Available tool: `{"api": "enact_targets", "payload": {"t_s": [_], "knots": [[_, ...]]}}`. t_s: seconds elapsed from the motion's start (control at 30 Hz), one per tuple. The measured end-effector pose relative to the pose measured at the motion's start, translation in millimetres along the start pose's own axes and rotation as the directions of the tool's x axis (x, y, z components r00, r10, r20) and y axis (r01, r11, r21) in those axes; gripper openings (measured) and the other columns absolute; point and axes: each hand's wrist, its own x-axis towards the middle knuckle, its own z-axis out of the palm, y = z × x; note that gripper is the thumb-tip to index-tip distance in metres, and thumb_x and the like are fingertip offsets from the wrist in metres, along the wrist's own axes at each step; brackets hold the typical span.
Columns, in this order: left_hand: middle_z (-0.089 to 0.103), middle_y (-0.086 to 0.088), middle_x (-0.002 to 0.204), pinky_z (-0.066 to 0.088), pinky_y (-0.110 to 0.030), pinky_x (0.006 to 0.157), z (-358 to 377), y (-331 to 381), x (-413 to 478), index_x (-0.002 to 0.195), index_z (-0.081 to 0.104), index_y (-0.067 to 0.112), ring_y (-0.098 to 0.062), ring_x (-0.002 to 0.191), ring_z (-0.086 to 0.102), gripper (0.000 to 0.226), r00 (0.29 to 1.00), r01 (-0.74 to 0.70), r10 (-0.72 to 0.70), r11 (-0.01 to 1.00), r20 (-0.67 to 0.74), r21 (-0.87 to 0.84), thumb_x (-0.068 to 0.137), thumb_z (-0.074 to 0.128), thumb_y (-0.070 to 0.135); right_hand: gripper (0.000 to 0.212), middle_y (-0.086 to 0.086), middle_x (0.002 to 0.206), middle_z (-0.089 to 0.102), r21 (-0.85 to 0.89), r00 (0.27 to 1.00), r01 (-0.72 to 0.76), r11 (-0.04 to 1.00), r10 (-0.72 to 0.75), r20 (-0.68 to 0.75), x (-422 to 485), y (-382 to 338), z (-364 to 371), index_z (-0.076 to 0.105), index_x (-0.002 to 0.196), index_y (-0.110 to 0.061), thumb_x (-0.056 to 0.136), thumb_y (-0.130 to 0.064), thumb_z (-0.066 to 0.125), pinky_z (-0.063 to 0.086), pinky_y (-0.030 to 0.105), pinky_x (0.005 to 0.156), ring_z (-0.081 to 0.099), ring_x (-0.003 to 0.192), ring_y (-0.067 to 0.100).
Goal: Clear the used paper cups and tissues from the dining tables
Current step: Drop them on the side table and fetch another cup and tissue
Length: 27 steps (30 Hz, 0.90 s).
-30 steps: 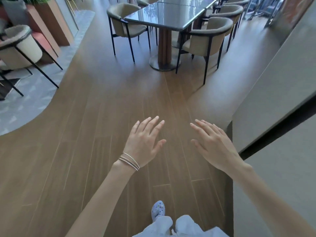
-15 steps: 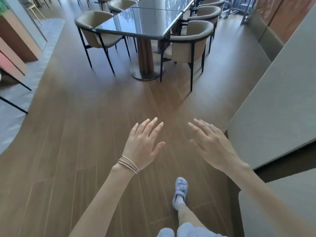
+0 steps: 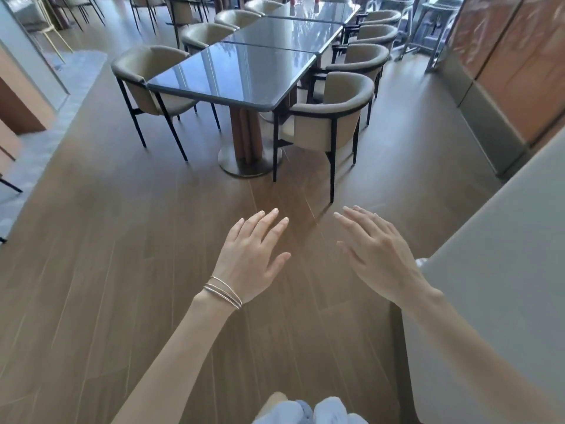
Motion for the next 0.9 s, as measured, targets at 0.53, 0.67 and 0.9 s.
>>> {"api": "enact_targets", "payload": {"t_s": [0.53, 0.67, 0.9], "knots": [[0.041, -0.003, 0.144, 0.026, -0.045, 0.112, 71, -77, 311, 0.139, 0.040, 0.019, -0.023, 0.135, 0.033, 0.053, 0.996, -0.092, 0.092, 0.996, 0.019, -0.003, 0.092, 0.046, 0.043, 0.045, 0.007, 0.137, 0.050, -0.065, 0.996, -0.070, 0.995, 0.073, 0.044, 233, 170, 64, 0.050, 0.131, -0.014, 0.089, -0.027, 0.059, 0.030, 0.040, 0.108, 0.040, 0.131, 0.023], [0.039, -0.002, 0.145, 0.026, -0.044, 0.112, 71, -102, 396, 0.140, 0.037, 0.020, -0.023, 0.136, 0.031, 0.054, 0.994, -0.111, 0.111, 0.994, 0.005, 0.012, 0.092, 0.043, 0.045, 0.046, 0.008, 0.136, 0.051, -0.089, 0.998, -0.064, 0.994, 0.064, 0.003, 313, 207, 66, 0.050, 0.131, -0.013, 0.088, -0.025, 0.060, 0.029, 0.039, 0.107, 0.041, 0.130, 0.024], [0.038, -0.003, 0.146, 0.028, -0.045, 0.111, 84, -122, 505, 0.140, 0.037, 0.021, -0.024, 0.136, 0.032, 0.055, 0.994, -0.112, 0.112, 0.993, -0.017, 0.024, 0.091, 0.044, 0.045, 0.047, 0.009, 0.139, 0.048, -0.089, 0.999, -0.037, 0.995, 0.034, -0.040, 412, 265, 79, 0.048, 0.132, -0.012, 0.089, -0.026, 0.057, 0.029, 0.040, 0.108, 0.040, 0.132, 0.025]]}}
